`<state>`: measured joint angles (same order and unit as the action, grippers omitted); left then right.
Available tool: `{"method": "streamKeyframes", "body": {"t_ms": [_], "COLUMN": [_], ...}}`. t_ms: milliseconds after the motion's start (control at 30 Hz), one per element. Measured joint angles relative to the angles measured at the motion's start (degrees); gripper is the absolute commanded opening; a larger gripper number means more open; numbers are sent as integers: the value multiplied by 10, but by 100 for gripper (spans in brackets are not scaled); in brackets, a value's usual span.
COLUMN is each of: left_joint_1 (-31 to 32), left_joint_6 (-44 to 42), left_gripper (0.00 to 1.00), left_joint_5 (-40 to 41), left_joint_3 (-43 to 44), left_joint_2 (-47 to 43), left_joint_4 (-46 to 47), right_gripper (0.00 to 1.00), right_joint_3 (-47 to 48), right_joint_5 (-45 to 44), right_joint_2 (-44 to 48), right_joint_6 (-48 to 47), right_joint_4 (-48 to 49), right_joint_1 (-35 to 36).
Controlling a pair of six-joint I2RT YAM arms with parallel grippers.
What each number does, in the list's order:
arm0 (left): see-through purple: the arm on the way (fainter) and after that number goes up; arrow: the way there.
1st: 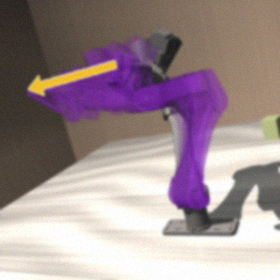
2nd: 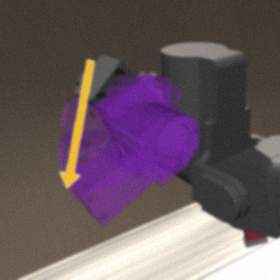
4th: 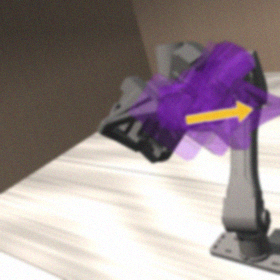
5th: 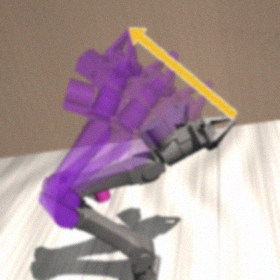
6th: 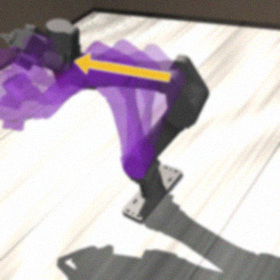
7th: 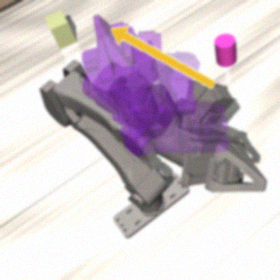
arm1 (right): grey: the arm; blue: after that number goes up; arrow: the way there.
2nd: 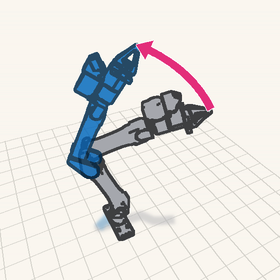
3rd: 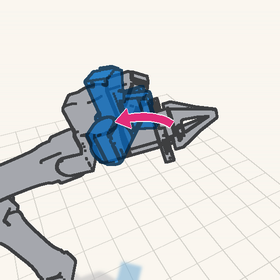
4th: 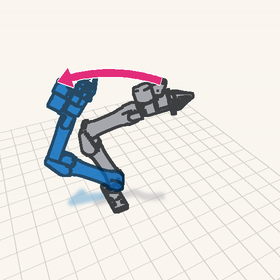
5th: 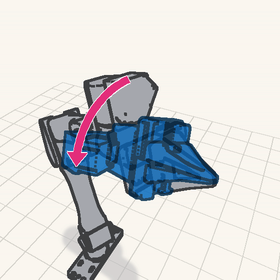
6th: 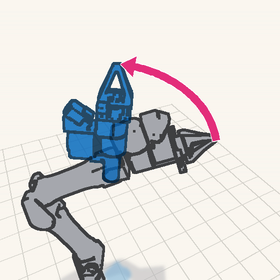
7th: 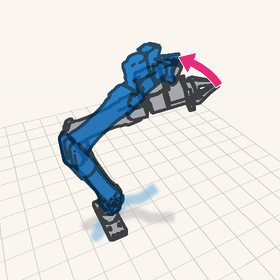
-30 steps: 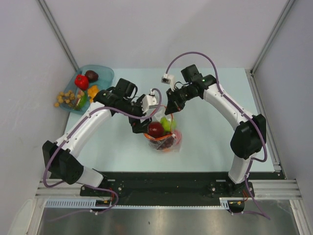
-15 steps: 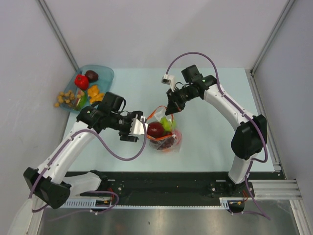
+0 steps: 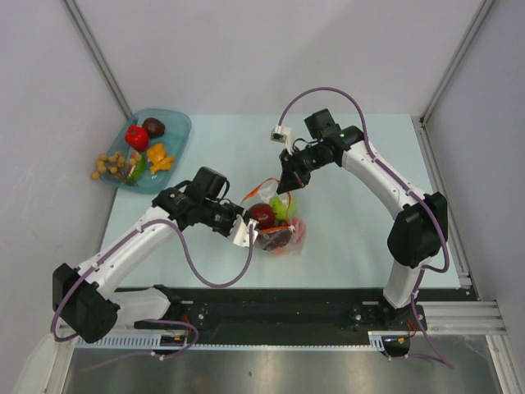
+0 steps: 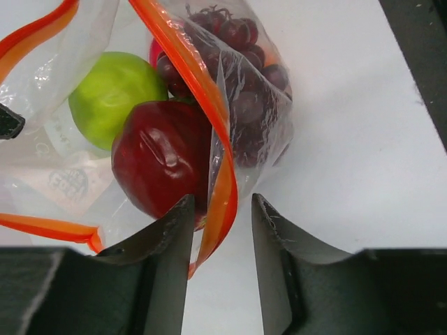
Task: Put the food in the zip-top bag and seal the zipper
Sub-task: Place the fake fruit in the zipper food storage bag, then adjust the zipper food storage bag at the center of the board, then zip the zipper food storage bag at the center of the board.
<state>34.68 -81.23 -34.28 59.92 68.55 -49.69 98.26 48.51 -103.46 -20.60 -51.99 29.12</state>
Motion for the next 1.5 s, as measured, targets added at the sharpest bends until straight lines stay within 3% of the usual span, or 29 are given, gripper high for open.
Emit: {"method": "streamKeyframes", "body": {"t_ms": [67, 100, 133, 400, 500, 567, 667, 733, 767, 800, 933, 1167, 1300, 1500], "left_joint_1": [4, 6, 7, 14, 16, 16, 15, 7, 3, -3, -35, -87, -91, -94], "left_joint_6": [-2, 1, 10, 127, 145, 166, 200, 232, 244, 261, 322, 406, 444, 498], "left_gripper": [16, 3, 0, 0, 0, 0, 0, 0, 0, 0, 0, 0, 0, 0], "left_joint_5": [8, 12, 14, -10, -10, -5, 2, 3, 3, 0, -11, -36, -39, -45], "left_joint_3": [-1, 0, 6, 157, 154, 117, 56, 23, 17, 14, 12, 12, 13, 24], "left_joint_2": [1, 2, 7, 39, 37, 38, 44, 44, 44, 43, 31, 20, 21, 28], "left_joint_4": [7, 13, 15, 0, -2, 1, 6, 16, 19, 23, 50, 79, 87, 97], "right_gripper": [0, 0, 0, 0, 1, 13, 55, 68, 83, 87, 89, 87, 84, 81], "right_joint_3": [0, 0, 0, 56, 70, 70, 63, 55, 51, 43, -25, -195, -329, -500], "right_joint_5": [3, 5, 6, 4, 4, 1, -3, -3, -6, -9, -16, -18, -28, -93], "right_joint_2": [0, 0, 0, -4, -4, -6, -9, -8, -6, -2, 57, 275, 383, 452], "right_joint_6": [-6, -9, -13, -51, -61, -65, -67, -65, -63, -60, -30, 2, 3, 25], "right_joint_4": [-1, -1, -3, -21, -17, -19, -19, -14, -11, -5, 26, 110, 196, 324], "right_joint_1": [0, 0, 1, 13, 18, 23, 31, 34, 34, 34, 4, -102, -70, 5]}}
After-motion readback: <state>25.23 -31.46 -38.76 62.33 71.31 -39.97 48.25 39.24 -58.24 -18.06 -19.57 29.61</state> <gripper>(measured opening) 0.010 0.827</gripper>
